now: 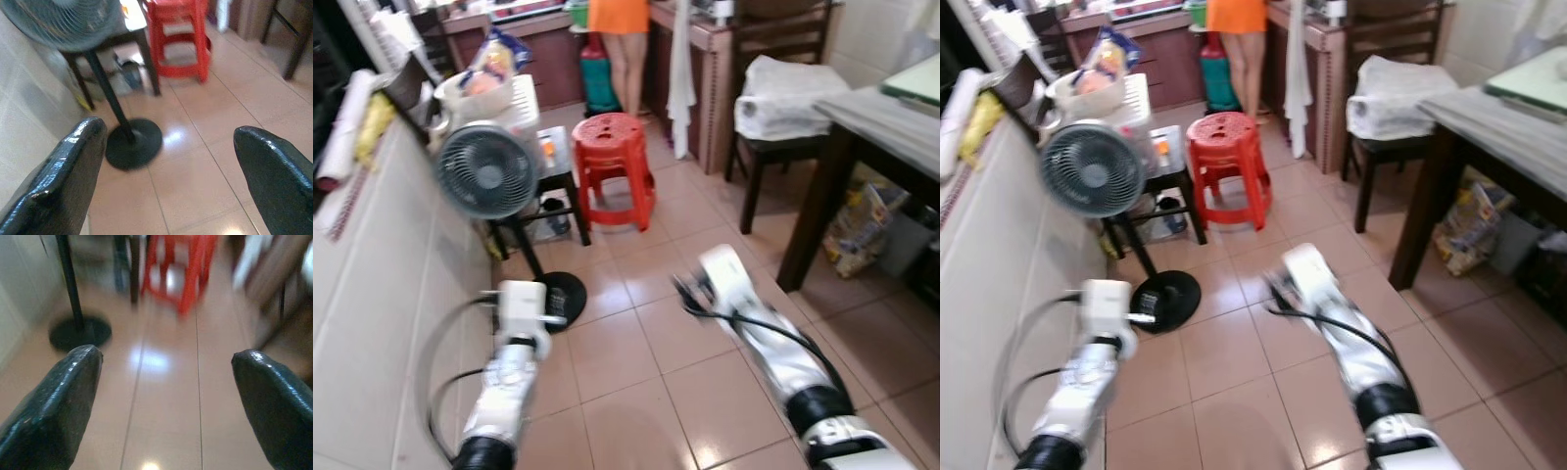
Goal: Setting the table
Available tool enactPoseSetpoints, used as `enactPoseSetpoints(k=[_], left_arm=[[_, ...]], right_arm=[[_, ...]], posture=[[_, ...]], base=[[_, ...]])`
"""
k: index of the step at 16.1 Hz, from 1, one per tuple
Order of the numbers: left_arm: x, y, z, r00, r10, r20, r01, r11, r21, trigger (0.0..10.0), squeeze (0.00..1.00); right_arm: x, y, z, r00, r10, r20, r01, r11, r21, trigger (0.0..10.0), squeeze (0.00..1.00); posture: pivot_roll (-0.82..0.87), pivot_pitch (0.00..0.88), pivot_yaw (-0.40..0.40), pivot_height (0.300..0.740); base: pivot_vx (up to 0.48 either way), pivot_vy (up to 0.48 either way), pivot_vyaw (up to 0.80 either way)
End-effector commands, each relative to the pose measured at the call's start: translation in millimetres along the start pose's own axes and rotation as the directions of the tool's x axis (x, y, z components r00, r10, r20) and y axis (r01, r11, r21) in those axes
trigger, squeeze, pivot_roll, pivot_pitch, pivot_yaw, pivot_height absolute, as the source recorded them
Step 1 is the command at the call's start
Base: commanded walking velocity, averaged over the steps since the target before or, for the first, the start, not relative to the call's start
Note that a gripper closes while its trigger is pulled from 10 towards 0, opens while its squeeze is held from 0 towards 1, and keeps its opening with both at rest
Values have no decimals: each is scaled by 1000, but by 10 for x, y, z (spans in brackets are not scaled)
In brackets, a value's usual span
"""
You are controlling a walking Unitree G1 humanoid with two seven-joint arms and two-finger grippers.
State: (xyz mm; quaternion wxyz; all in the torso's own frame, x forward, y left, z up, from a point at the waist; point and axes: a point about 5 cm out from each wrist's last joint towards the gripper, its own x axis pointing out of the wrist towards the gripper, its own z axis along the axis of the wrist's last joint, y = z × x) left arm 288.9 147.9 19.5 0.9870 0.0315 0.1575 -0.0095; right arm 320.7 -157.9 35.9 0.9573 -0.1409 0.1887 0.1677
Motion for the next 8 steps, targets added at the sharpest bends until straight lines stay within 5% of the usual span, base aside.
enactPoseSetpoints(k=[1,8], left_arm=[[6,95,-111,999,16,-43,-15,1000,26,10000,0],[-234,182,-797,928,-9,-372,41,996,80,10000,0]], right_arm=[[18,49,-68,999,10,-44,-8,999,33,10000,0],[-372,86,-1022,890,-154,-430,237,961,146,10000,0]], posture=[[-41,0,103,740],[-124,0,117,740]], base=[[0,0,0],[0,0,0]])
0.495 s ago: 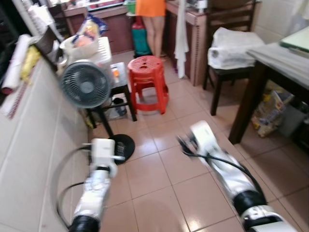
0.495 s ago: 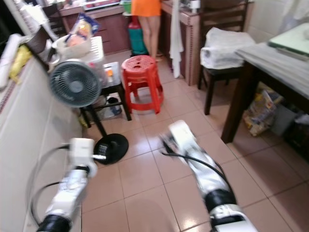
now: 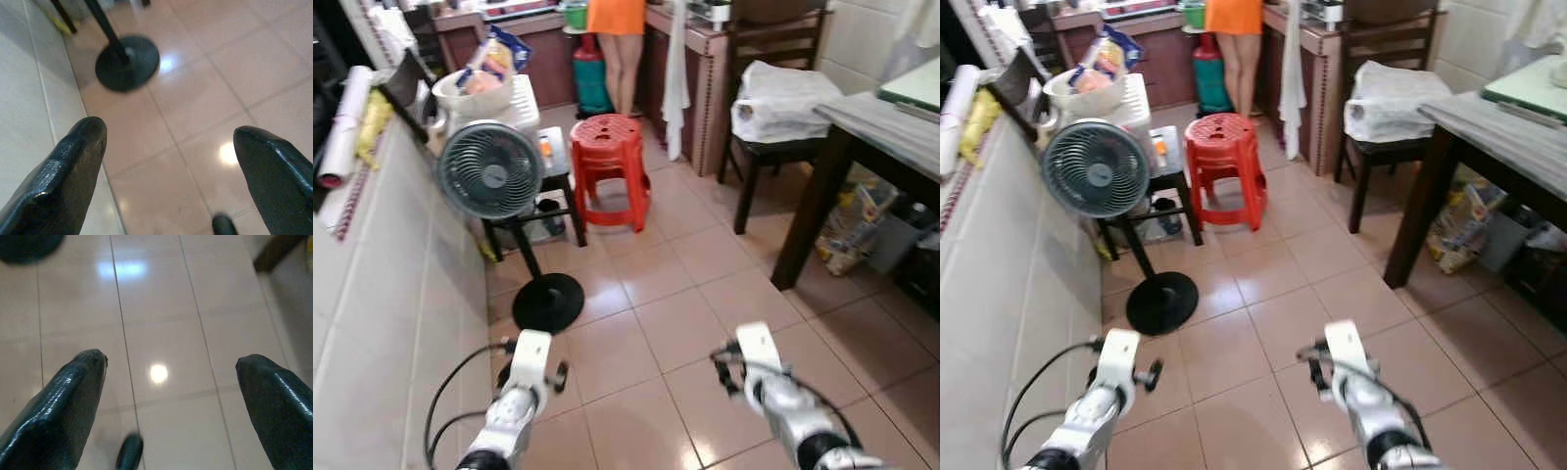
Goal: Setting the table
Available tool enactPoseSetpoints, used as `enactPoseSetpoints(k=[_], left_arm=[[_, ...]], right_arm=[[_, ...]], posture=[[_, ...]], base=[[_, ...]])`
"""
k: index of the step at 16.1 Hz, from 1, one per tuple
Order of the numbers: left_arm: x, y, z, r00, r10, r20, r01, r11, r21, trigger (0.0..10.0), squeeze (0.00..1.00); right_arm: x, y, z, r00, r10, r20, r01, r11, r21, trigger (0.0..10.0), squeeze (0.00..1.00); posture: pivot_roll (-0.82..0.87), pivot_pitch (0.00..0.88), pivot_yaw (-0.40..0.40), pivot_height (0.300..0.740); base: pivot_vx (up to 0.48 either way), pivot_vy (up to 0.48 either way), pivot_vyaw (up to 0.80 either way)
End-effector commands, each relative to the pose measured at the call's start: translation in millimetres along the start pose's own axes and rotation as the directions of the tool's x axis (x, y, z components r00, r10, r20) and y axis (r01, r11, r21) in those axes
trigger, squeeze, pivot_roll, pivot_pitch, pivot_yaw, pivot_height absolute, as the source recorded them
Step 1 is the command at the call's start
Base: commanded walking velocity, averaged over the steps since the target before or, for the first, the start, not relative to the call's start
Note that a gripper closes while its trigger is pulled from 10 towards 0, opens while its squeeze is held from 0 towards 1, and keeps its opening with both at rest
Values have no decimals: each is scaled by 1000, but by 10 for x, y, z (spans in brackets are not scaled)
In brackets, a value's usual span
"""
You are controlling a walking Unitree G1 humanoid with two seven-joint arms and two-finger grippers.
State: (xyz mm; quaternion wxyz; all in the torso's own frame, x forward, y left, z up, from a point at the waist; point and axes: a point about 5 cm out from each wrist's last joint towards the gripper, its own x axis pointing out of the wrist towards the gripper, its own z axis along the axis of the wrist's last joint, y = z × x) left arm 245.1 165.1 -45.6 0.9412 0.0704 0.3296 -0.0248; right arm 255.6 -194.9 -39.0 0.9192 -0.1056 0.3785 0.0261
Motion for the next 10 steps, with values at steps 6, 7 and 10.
enactPoseSetpoints(k=[6,7,10], left_arm=[[-173,118,-538,979,4,-204,5,999,43,10000,0],[-208,122,-615,974,8,-225,2,999,47,10000,0],[-267,151,-736,965,24,-260,-22,1000,10,10000,0]], right_arm=[[-82,142,-442,989,32,-147,-36,999,-28,10000,0],[-86,159,-460,987,40,-153,-48,998,-44,10000,0],[-80,236,-434,985,98,-144,-105,994,-39,10000,0]], posture=[[-105,0,108,740],[-98,0,103,740],[-86,0,94,740]], base=[[0,0,0],[0,0,0],[0,0,177]])
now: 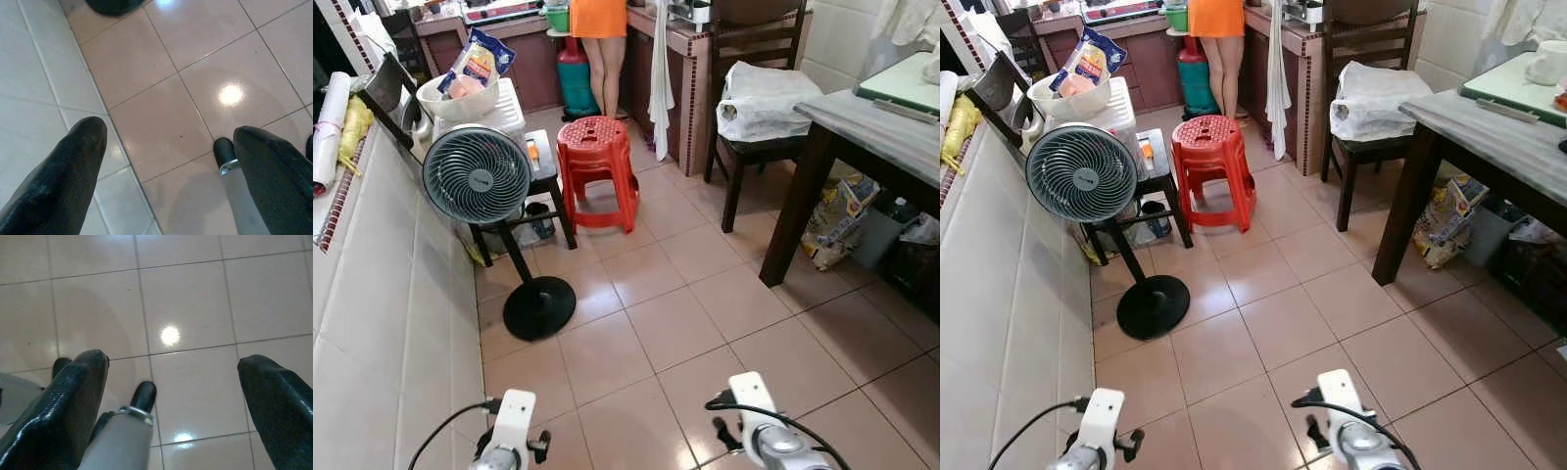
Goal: Setting the table
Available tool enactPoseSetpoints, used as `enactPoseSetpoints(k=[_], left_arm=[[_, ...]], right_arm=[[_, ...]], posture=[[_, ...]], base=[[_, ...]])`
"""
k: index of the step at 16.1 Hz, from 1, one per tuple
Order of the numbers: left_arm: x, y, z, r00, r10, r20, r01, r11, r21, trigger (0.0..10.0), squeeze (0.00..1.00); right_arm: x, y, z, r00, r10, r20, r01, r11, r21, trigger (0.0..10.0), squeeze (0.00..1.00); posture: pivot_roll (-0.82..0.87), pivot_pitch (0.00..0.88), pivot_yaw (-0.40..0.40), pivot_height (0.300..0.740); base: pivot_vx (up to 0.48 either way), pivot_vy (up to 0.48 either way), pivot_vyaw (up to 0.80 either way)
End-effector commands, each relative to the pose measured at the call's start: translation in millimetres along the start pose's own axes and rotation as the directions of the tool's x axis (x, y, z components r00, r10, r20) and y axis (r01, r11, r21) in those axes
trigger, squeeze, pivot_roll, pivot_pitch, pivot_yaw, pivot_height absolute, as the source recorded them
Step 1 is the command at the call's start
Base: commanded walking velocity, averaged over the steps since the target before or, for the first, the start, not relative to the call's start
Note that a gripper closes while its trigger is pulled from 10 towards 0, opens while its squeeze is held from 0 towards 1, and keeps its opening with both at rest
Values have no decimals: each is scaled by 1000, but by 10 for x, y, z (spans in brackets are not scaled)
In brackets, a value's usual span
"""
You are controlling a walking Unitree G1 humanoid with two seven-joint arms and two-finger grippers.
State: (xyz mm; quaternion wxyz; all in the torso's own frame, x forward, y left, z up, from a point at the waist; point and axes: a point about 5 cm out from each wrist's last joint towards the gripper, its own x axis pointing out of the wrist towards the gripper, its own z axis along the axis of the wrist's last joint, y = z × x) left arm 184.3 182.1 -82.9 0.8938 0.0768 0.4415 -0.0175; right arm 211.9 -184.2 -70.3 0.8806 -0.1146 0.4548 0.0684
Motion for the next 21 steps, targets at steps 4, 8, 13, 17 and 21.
enactPoseSetpoints(k=[4,8,13,17,21], left_arm=[[-16,94,-62,999,25,-20,-25,1000,0,10000,0],[-29,88,-121,999,10,-41,-10,1000,9,10000,0],[-39,124,-165,998,14,-64,-14,1000,9,10000,0],[-47,107,-207,997,11,-81,-11,1000,-5,10000,0],[-76,95,-312,994,10,-105,-11,1000,-17,10000,0]], right_arm=[[18,128,79,999,40,19,-38,998,-59,10000,0],[12,160,5,999,40,2,-40,997,-62,10000,0],[-2,86,-64,999,28,-20,-29,997,-70,10000,0],[-3,94,-70,999,34,-18,-36,996,-83,10000,0],[-6,136,-107,999,43,-26,-46,994,-103,10000,0]], posture=[[-74,0,95,740],[-80,0,102,740],[-76,0,99,740],[-58,0,89,740],[-47,4,79,740]], base=[[0,0,800],[0,0,800],[0,0,588],[0,0,0],[0,0,0]])
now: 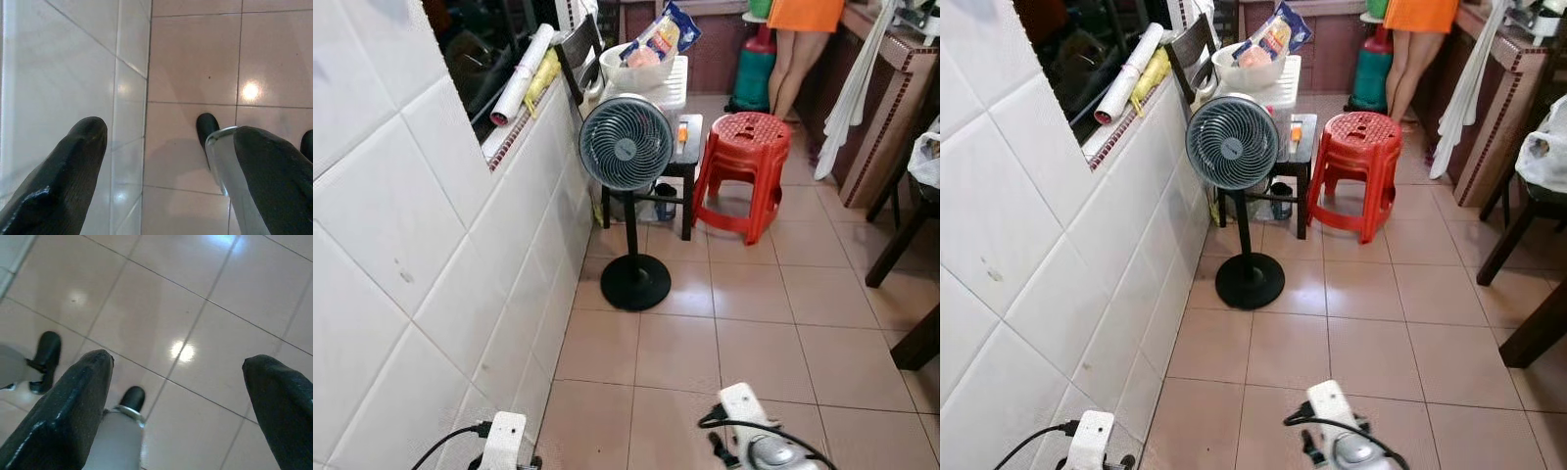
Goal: Setting the table
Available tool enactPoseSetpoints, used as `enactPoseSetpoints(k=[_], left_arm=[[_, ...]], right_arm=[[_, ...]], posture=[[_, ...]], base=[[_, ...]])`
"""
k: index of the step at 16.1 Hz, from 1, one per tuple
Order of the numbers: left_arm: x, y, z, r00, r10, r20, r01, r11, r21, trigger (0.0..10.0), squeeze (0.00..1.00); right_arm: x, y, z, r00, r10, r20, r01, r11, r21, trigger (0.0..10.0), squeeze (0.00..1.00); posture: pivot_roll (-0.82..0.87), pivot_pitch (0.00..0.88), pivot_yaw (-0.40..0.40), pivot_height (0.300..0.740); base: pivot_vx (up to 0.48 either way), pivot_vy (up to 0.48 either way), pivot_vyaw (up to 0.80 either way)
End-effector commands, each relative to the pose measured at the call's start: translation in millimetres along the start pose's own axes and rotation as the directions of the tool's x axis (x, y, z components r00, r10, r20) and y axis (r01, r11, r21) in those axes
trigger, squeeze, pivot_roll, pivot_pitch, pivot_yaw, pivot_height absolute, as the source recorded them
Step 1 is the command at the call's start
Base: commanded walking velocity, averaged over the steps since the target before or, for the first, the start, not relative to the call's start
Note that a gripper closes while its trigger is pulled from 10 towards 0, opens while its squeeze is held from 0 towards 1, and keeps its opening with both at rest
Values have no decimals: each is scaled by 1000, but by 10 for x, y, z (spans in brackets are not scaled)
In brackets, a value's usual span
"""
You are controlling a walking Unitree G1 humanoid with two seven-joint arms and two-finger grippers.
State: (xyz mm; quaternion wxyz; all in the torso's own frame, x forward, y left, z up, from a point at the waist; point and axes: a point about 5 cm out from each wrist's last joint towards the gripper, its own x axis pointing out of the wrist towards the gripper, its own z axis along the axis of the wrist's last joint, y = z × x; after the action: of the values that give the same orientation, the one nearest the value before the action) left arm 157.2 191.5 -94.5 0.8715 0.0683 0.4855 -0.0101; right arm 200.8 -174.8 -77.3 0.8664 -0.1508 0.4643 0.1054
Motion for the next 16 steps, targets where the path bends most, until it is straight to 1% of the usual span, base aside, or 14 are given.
enactPoseSetpoints(k=[1,5,9,11,13,16], left_arm=[[-10,48,-38,1000,13,-10,-13,1000,-1,10000,0],[-24,48,-100,1000,5,-20,-5,1000,-13,10000,0],[-21,33,-84,1000,-17,-11,17,999,-28,10000,0],[-19,43,-66,1000,-20,-5,20,999,-32,10000,0],[-18,53,-57,1000,-24,-2,23,999,-31,10000,0],[-17,53,-47,1000,-29,2,29,999,-33,10000,0]], right_arm=[[-1,15,-17,1000,7,-6,-7,1000,-8,10000,0],[-1,21,-21,1000,9,-9,-9,1000,-17,10000,0],[3,54,-16,1000,14,-10,-15,999,-29,10000,0],[0,77,-49,1000,15,-15,-16,999,-29,10000,0],[-4,94,-77,1000,15,-16,-16,999,-36,10000,0],[-6,70,-84,1000,11,-21,-12,999,-41,10000,0]], posture=[[-45,6,77,740],[-46,12,76,740],[-48,13,75,740],[-49,13,75,740],[-50,12,76,740],[-50,12,78,740]], base=[[0,0,0],[0,0,-686],[0,0,0],[0,0,-737],[279,0,0],[333,0,0]])
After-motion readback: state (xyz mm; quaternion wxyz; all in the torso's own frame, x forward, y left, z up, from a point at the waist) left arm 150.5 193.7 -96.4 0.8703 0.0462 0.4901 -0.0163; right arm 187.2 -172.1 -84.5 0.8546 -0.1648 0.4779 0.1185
